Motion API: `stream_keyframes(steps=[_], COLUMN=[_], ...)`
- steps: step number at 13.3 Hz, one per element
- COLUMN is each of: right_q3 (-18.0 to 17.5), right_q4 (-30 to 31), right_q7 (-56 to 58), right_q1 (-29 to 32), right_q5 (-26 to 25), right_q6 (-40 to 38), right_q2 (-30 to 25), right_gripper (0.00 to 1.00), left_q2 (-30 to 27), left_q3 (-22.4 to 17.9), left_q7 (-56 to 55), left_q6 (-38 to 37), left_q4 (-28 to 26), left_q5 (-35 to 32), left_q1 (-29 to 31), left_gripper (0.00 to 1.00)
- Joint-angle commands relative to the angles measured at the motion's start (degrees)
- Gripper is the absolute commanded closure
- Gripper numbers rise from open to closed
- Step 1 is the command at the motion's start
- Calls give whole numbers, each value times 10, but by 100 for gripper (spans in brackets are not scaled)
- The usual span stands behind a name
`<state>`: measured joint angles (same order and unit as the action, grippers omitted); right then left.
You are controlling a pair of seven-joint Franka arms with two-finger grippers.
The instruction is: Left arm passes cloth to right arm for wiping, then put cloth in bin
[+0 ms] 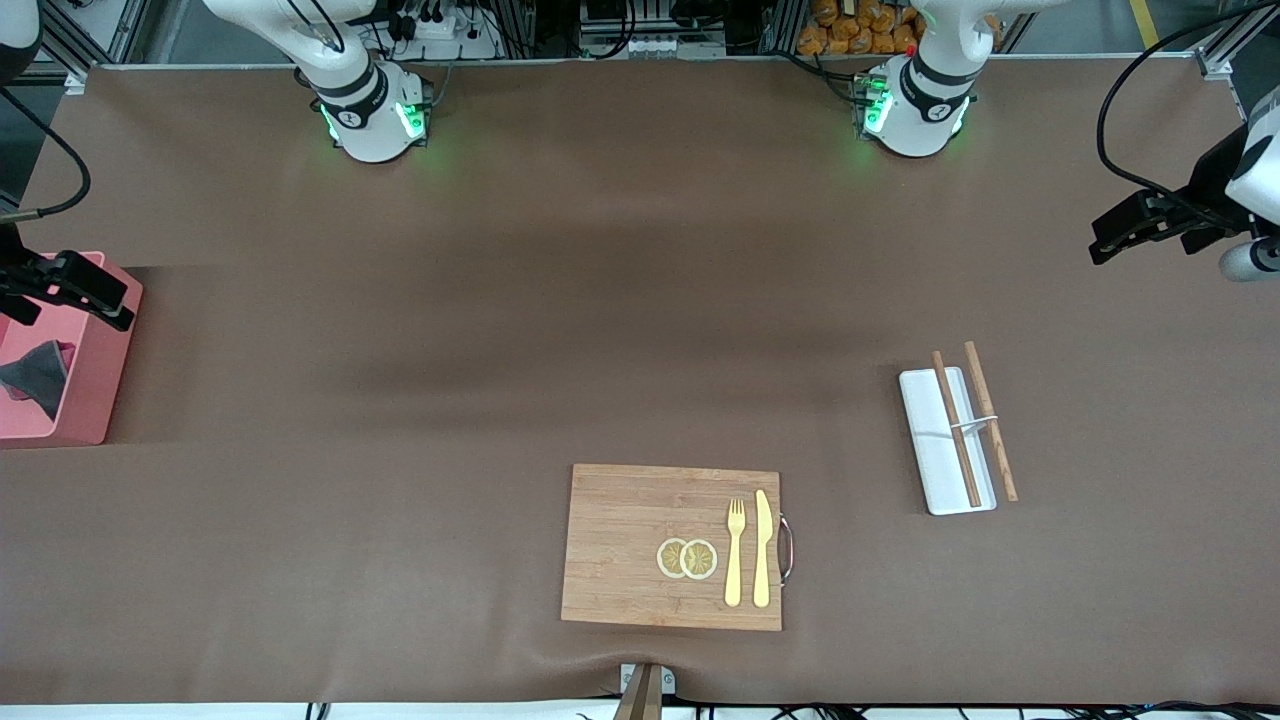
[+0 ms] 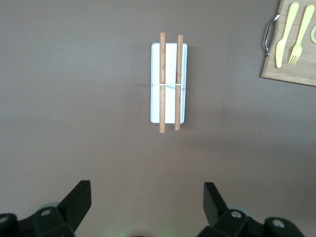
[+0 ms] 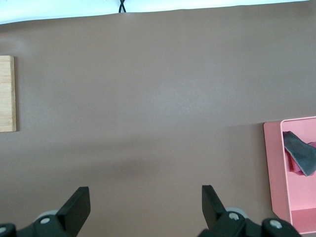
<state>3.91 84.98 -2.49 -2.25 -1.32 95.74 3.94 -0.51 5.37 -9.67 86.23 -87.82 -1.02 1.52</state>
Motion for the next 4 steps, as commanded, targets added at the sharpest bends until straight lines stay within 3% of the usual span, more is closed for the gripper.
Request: stream_keyframes(steps=[1,4], right_q3=[1,1], right_q4=[-17,-17], right_q7=[-3,-3], right_q1=[0,1], right_q5=[-9,-8], right_q6=[-11,-11], right_q2=[8,8], right_gripper=[0,0], left_q2=[2,2], left_q3=[1,3], left_q7=[6,0], left_q6=[-6,-6], left_q4=[13,13], left_q5=[2,2], left_q1=[-1,-1], left_gripper=[0,0])
